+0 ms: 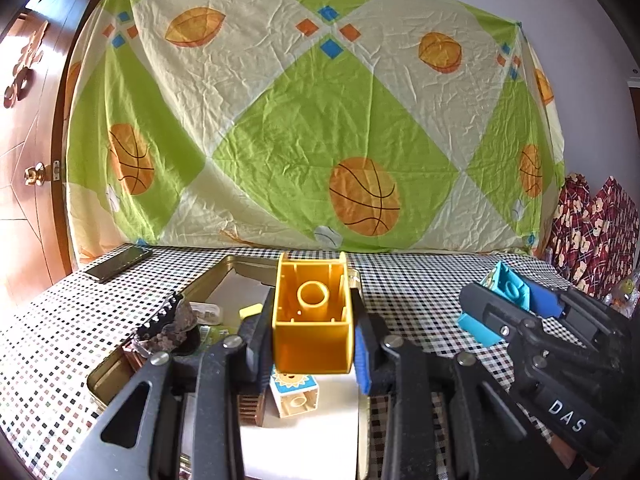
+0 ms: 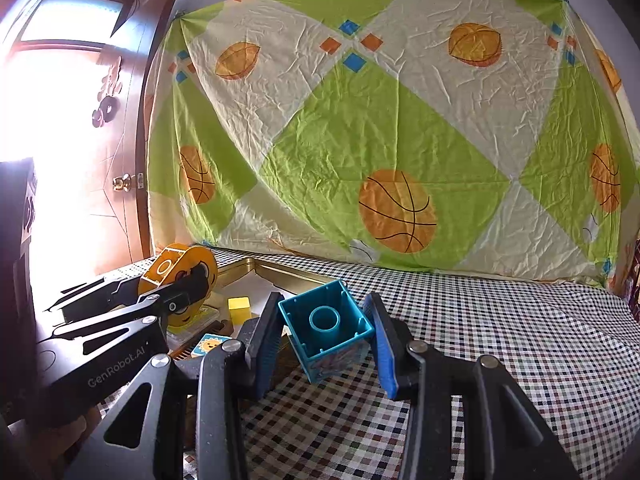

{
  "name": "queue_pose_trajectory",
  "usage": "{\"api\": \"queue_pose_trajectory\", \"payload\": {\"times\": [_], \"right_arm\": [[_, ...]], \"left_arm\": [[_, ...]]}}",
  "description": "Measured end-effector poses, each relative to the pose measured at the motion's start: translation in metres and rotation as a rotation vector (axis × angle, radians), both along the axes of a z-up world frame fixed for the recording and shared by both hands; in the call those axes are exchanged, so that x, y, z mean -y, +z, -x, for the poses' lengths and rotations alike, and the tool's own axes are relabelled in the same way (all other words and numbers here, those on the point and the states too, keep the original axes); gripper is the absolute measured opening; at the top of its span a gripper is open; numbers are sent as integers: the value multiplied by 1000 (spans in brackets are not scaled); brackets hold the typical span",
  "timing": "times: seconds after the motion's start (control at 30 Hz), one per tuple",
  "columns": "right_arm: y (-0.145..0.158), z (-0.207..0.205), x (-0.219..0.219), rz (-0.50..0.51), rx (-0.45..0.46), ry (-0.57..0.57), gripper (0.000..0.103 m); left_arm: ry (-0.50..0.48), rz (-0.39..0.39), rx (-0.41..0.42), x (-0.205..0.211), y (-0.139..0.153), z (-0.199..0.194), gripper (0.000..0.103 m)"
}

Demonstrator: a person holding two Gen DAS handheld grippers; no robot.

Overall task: Organize rigid objects
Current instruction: 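Carry the yellow brick and blue cube over the gold tin with both tools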

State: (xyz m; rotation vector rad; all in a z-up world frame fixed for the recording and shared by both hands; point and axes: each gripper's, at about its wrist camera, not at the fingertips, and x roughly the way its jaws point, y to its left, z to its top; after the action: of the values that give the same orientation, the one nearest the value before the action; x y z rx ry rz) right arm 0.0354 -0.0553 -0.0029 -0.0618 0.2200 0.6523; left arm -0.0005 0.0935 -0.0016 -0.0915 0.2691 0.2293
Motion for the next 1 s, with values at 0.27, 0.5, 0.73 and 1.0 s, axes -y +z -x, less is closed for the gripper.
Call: {"api": "queue_pose_trajectory", "payload": {"times": [0.27,0.5,0.73,1.0], "right_arm": [[0,4,-15,12,5,25,44],[1,10,-30,31,17,51,44],[0,11,-41,35,13,70,44],[0,15,-56,51,15,93,44]], "left_arm": [[19,16,7,-12,-1,5,31],[33,17,6,-20,-2,7,31],[55,27,4,-33,-2,10,31],[72,41,6,-47,-3,15,31]]}}
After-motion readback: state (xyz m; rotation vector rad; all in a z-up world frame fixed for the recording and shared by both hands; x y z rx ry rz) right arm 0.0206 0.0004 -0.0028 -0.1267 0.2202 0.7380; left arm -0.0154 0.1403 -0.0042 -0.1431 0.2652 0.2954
